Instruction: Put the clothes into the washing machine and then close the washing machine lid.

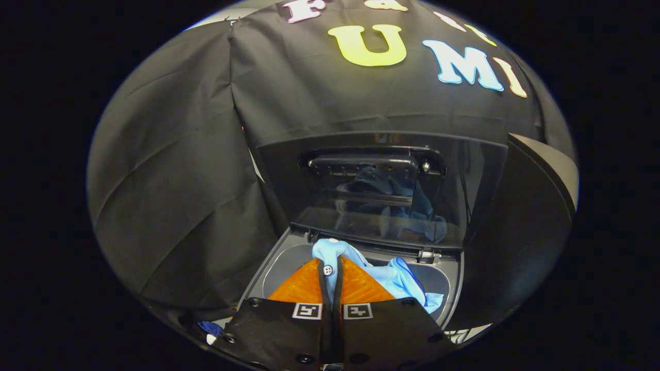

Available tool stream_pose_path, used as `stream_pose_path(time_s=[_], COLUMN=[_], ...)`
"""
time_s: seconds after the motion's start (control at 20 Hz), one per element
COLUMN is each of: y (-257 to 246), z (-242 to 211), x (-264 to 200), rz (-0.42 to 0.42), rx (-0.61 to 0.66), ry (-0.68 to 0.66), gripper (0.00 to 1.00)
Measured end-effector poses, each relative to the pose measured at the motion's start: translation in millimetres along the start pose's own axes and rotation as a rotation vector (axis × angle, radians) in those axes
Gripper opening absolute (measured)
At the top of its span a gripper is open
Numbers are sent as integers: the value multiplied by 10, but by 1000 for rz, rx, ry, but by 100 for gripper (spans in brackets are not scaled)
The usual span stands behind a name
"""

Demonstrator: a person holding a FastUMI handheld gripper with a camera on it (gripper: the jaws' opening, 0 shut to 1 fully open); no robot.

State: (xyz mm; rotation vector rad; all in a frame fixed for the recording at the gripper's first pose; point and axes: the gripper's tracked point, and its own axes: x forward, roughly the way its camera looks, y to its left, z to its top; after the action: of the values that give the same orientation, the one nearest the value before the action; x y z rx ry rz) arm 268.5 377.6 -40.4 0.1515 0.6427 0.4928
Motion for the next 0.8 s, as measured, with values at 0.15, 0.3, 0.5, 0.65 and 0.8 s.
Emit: stream_pose_path(time_s=[0.15,0.3,0.5,0.65,0.8], y=[-15,-135,-171,-217,-271], z=[-135,-186,-356,-467,-607], x=[58,145,221,286,326], rz=[-9,-38,-64,-68,-88], rx=[11,41,62,78,100], ry=[23,30,71,99,129], gripper=[1,1,1,1,1])
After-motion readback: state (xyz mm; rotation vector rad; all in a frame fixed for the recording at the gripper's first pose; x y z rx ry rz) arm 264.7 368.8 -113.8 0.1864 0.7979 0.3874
